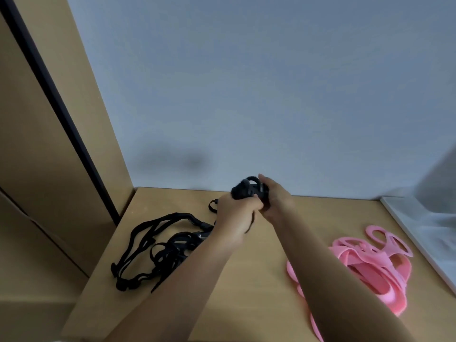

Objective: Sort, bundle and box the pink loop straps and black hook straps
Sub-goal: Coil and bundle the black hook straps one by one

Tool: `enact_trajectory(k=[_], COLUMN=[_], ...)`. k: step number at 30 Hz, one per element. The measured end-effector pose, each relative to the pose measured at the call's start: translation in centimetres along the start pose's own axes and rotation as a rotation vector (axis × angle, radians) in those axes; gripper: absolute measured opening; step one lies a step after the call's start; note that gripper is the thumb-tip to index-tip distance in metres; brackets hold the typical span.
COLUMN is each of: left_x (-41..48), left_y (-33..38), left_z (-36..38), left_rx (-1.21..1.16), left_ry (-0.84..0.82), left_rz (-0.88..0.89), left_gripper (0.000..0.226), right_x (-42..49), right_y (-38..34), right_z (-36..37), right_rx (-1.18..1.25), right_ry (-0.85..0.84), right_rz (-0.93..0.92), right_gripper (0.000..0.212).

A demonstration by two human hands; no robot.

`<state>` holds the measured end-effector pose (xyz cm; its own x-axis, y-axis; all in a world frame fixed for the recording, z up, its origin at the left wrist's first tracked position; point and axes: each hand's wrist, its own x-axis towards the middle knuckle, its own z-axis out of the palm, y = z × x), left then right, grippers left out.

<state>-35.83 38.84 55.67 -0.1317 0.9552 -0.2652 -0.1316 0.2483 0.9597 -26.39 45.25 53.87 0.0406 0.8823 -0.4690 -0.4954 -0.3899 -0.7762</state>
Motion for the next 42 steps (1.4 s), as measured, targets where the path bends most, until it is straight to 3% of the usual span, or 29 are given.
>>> enact_trajectory(k=[3,8,11,13,15,19,23,26,28,30,33,37,42], left_x=[1.5,3.4,3.7,3.7,3.7,3.8,4.0,3.9,3.9,3.9,4.1,4.7,4.9], left_y=[0.8,0.6,0.3,0.4,0.8,1.4,1.1,1.2,1.2,1.3,1.4,1.4,2.3], left_z=[-1.7,-5.1,-6.4,-6.1,-5.3,-3.9,-3.6,-3.2,-3.1,-3.1,-2.8,-1.8,-0.3], left_rx=[-0.132,-0.254,-0.157,-0.011,0.147,0.401,0.529,0.750,0.929,1.064,1.169,1.152,1.252], left_ry=[0.020,-0.201,-0.262,-0.257,-0.245,-0.141,-0.092,-0.096,-0.077,-0.060,-0.044,-0.058,-0.126], left_rz=[-0.187,-0.521,-0.573,-0.535,-0.474,-0.303,-0.135,0.020,0.156,0.185,0.126,0.091,0.111], left_gripper=[0.029,0.022,0.020,0.020,0.019,0.007,0.044,0.057,0.059,0.062,0.058,0.055,0.065], right_x=[-0.5,-1.6,-2.7,-3.2,-3.4,-3.5,-4.1,-4.5,-5.1,-5.6,-6.0,-6.5,-7.5], right_y=[1.6,3.3,2.2,1.6,1.3,1.9,2.7,2.5,2.2,2.2,2.7,3.0,3.5], right_z=[-0.4,-2.2,-2.7,-2.5,-2.1,-2.1,-2.4,-2.6,-2.5,-2.2,-1.9,-1.6,-2.4], right_rx=[-0.083,-0.482,-0.837,-1.204,-1.420,-1.442,-1.283,-1.165,-0.899,-0.751,-1.000,-1.208,-1.502], right_ry=[-0.107,-0.278,-0.299,-0.344,-0.393,-0.375,-0.346,-0.286,-0.281,-0.309,-0.366,-0.266,-0.281], right_rz=[-0.124,-0.276,-0.431,-0.667,-0.881,-1.002,-0.999,-0.867,-0.663,-0.533,-0.626,-0.726,-1.078], right_gripper=[0.026,0.030,0.017,0.024,0.027,0.019,0.015,0.019,0.020,0.017,0.021,0.023,0.018])
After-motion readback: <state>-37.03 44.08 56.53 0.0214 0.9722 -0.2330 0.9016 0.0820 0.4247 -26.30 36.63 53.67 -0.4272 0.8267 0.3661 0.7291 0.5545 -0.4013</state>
